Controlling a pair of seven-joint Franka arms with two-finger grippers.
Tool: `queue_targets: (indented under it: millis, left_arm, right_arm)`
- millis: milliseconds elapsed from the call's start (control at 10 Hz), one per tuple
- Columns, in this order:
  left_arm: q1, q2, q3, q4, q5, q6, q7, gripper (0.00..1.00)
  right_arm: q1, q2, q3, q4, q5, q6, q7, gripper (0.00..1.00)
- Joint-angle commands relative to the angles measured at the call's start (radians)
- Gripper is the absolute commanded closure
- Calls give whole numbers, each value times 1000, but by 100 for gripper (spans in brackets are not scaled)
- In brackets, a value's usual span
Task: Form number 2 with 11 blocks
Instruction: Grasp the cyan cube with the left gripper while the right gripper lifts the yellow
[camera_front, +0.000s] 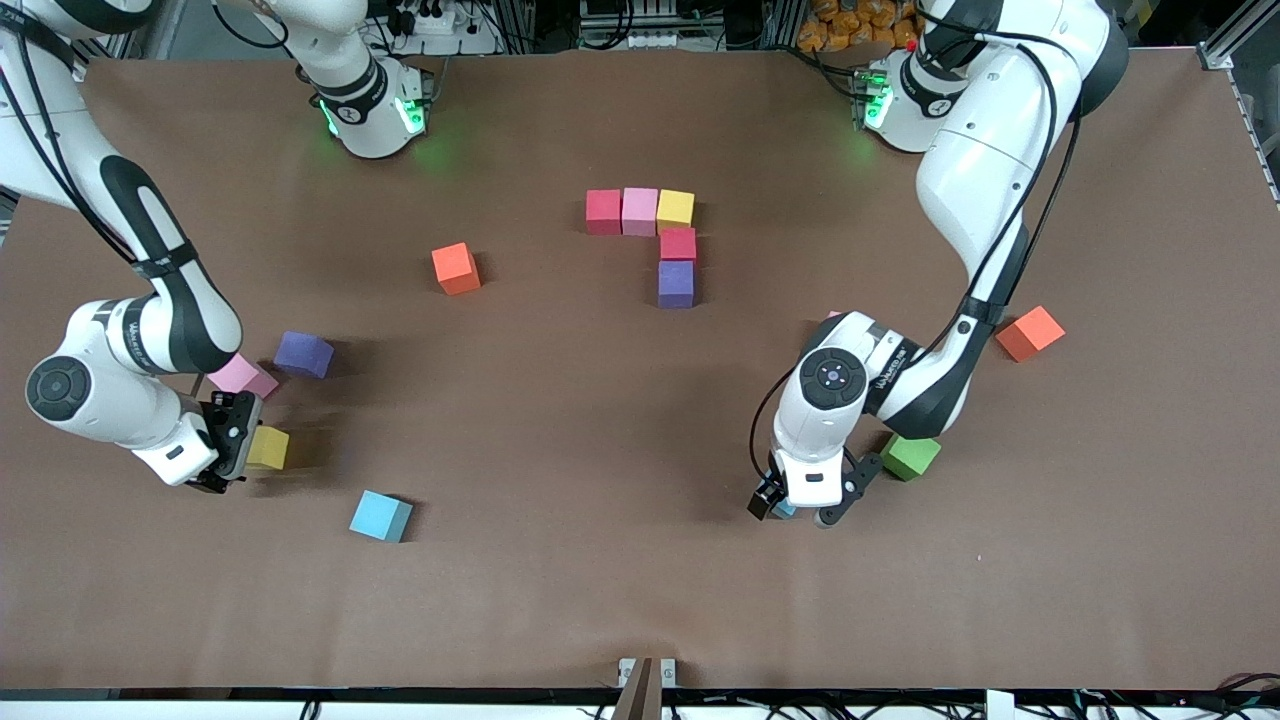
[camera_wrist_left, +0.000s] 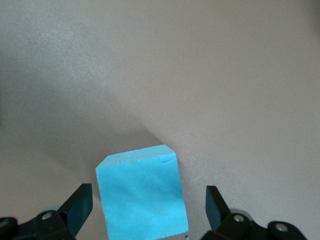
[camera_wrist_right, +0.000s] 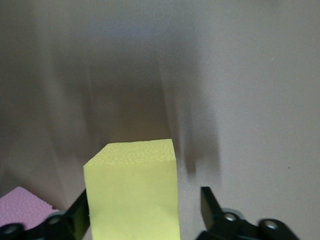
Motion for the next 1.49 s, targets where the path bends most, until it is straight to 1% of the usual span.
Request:
queue_targets:
  millis: [0,100,199,299,398,498,597,697,896,995,1195,1294,1394]
  left_arm:
    - [-12,30,13,23,-21,21,-8,0]
    - [-12,30,14,22,-21,19,-7,0]
    - [-12,30,14,22,-19,13,-4,0]
    - [-12,28,14,19,-19,3,2,34]
    - [-12,27,13,19,-19,-13,4,71]
    - [-11,22,13,19,-19,-31,5,100]
    - [-9,19,11,17,-21,-53,5,100]
    - [-3,7,7,19,-33,-91,5,100]
    - [11,-42,-5,14,-82,-189,7,100]
    - [12,-62,-7,11,-119,-246,5,100]
    - [14,-119,-7,-26,-163,-327,-7,100]
    - [20,-146,-7,-55,-185,-347,-8,100]
    - [39,-188,-7,-110,-193,-347,-8,100]
  right_arm:
    - [5,6,0,21,-9,0,-57,65]
    - [10,2,0,19,-7,-7,-57,74]
    - [10,-5,6,16,-6,-12,-54,78]
    - [10,-26,20,13,-1,-42,-54,78]
    - [9,-55,52,13,3,-91,-48,78]
    - [9,-92,87,13,5,-147,-28,78]
    - [1,-122,136,7,6,-200,30,77]
    - [-20,-139,206,-16,6,-214,91,76]
    - [-5,-193,286,-56,8,-236,212,76]
    - [42,-225,299,-79,8,-224,266,75]
    - [175,-247,301,-85,11,-228,447,75]
    - [238,-261,301,-88,12,-231,519,75]
    - [310,-267,299,-97,16,-231,600,75]
